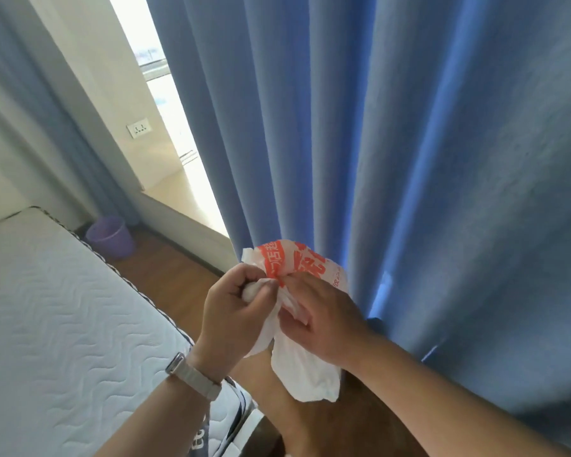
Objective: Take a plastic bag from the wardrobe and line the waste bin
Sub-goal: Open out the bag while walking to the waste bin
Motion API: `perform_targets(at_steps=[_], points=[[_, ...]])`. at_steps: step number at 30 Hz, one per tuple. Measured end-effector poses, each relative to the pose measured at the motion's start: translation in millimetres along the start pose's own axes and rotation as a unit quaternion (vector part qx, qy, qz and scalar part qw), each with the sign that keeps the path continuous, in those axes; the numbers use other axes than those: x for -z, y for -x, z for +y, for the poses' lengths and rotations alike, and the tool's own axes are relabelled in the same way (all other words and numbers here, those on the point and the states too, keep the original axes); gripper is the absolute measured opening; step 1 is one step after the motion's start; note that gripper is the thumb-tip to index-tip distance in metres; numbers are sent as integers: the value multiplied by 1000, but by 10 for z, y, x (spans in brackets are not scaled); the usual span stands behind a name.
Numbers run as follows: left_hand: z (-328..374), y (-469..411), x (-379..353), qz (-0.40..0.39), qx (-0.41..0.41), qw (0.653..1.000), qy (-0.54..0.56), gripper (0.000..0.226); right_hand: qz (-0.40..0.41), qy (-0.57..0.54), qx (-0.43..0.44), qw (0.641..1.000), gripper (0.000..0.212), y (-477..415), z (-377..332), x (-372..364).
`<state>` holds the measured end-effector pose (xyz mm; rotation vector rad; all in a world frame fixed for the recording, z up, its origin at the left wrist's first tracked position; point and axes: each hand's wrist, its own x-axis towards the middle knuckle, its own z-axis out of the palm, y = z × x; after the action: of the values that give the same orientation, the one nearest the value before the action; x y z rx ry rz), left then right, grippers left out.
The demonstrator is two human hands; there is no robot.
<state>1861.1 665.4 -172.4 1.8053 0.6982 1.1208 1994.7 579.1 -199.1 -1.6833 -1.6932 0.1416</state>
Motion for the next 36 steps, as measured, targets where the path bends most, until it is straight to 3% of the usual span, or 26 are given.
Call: perform_targets(at_steps=[11, 19, 26, 36], points=[[-910, -968, 593, 119, 50, 990, -56, 8, -67, -45, 68, 994, 38, -1468, 360, -843], [-1408, -1758, 1316, 212, 63, 973, -74, 9, -25, -40, 172, 984, 36, -2745, 298, -1472], [-1628, -2046, 1873, 280, 72, 950, -115, 5, -97, -103, 227, 963, 39, -3461, 96, -1938], [-2067, -2663, 2419, 354, 101, 919, -143, 4, -75, -178, 298, 935, 45, -4466, 52, -2722]])
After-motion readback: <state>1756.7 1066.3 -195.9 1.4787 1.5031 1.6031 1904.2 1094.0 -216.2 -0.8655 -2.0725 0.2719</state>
